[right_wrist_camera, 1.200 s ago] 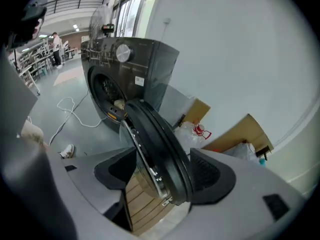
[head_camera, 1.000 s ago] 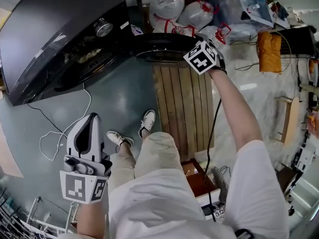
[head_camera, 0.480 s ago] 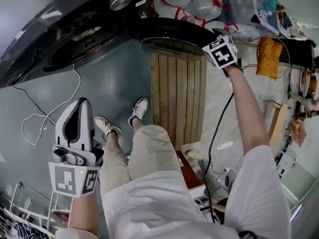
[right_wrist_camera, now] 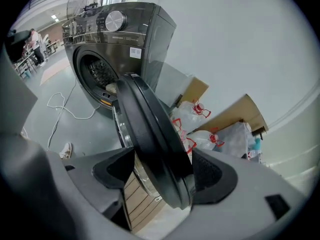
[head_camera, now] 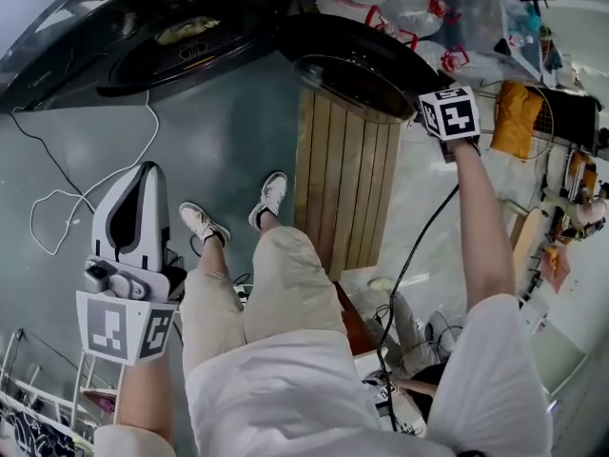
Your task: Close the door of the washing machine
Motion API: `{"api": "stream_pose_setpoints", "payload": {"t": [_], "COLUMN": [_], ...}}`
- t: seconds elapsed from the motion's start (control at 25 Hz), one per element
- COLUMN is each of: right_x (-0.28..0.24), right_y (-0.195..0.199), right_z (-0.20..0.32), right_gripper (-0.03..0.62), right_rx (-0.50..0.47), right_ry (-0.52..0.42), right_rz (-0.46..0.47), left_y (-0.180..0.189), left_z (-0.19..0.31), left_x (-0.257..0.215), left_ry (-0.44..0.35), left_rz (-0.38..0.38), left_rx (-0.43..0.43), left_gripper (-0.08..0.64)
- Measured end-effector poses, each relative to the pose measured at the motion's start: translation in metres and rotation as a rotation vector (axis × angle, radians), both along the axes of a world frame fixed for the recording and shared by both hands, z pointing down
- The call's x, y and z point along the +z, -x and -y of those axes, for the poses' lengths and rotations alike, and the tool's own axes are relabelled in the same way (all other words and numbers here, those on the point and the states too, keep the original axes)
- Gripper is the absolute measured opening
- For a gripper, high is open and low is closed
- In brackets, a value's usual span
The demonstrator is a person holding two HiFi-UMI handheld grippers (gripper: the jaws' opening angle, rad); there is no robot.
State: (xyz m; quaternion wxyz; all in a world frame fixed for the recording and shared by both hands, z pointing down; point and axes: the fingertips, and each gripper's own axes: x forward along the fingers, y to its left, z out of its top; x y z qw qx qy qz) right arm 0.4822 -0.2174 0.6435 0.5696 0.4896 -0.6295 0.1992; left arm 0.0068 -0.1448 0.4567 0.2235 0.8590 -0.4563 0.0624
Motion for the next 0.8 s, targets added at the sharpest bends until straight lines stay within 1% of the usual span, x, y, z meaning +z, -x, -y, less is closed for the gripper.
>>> {"api": "stream_pose_setpoints", "payload": {"t": [0.2,0.32,0.44,0.52,0.64,0.8], "right_x": [-0.001,-0.002,-0.001,0.002,0.003,0.003], "right_y": [0.017,0.024,0.034,0.043,0.054,0.072], "right_z": [-0.017,-0.032,-0.043,-0.055,-0.07,-0.087], "right_gripper": [0.33,0.328,0.319,0.304,0.29,0.274], "right_rx": [0.025,0.042,0.001,-0.017,-0.009,-0.007], "right_ry": [-0.058,-0.073,-0.063,-0.046,-0.068,-0.093], "right_rz": [0.021,0.007,-0.047,-0.053,-0.016,0.065], "left_y": [0.025,0.033,0.036,0.032,0.023,0.018], "left_z": [-0.015,-0.022,-0.023,-0.024,-0.026,-0.03], "left_x": [0.017,0.03,0.051,0.059,0.069,0.08], "left_ry": [0.016,0.022,0.035,0.026,0.005,-0.006], "left_rz": [0.02,0.013,0.002,-0.004,-0.012,-0.016], "left_rx": [-0.021,-0.039,-0.055,-0.05,-0.034,-0.038], "left_gripper": [0.005,0.005,0.005,0.005,0.005,0.005]}}
